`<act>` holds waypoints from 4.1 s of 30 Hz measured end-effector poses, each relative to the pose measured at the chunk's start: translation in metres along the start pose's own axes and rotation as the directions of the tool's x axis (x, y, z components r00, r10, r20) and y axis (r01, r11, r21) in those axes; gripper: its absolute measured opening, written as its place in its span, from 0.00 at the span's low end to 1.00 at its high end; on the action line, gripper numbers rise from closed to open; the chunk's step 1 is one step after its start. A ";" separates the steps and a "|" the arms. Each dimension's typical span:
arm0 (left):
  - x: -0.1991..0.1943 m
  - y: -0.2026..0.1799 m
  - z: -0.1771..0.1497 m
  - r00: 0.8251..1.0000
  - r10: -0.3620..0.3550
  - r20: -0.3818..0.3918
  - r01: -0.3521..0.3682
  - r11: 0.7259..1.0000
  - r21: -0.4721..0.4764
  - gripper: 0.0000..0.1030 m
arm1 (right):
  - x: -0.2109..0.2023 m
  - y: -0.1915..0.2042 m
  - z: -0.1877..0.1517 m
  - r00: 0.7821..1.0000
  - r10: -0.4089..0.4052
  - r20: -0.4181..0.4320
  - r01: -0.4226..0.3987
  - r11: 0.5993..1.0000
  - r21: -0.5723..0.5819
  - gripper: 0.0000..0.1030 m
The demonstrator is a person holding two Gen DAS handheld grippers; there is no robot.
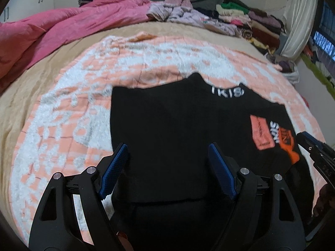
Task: Fold small clothes
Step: 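Lay the sleeve flat on the shirt and open the right gripper, then move both grippers back along the shirt toward its hem, then lower both grippers to the hem and close them on it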
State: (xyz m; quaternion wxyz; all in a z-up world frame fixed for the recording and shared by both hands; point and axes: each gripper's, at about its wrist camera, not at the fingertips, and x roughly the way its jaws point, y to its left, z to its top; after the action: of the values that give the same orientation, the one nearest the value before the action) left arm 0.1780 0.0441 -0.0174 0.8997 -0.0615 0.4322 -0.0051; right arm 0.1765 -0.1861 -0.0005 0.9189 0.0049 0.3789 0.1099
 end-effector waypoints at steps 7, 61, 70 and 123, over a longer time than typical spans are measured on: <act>0.015 0.000 -0.010 0.999 0.019 -0.038 -0.018 1.000 0.021 0.69 | 0.004 0.038 -0.005 0.998 0.062 -0.026 -0.065 0.992 -0.106 0.29; 0.002 0.004 -0.011 0.999 0.005 -0.034 -0.004 1.000 0.010 0.69 | 0.006 0.030 -0.020 0.994 0.025 -0.102 -0.028 0.999 -0.033 0.54; -0.020 0.003 -0.008 1.000 -0.007 -0.007 0.007 1.000 0.010 0.71 | -0.016 0.027 -0.014 0.998 0.033 -0.044 -0.034 0.999 -0.011 0.77; -0.100 0.053 -0.116 0.998 0.045 -0.047 -0.045 0.999 -0.007 0.90 | -0.124 -0.033 -0.126 0.997 -0.022 -0.070 0.023 0.999 0.024 0.93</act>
State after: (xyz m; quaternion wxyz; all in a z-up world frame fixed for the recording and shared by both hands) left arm 0.0228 0.0909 -0.0182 0.8889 -0.0549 0.4545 0.0155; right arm 0.0099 -0.2530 -0.0075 0.9062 0.0084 0.4120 0.0949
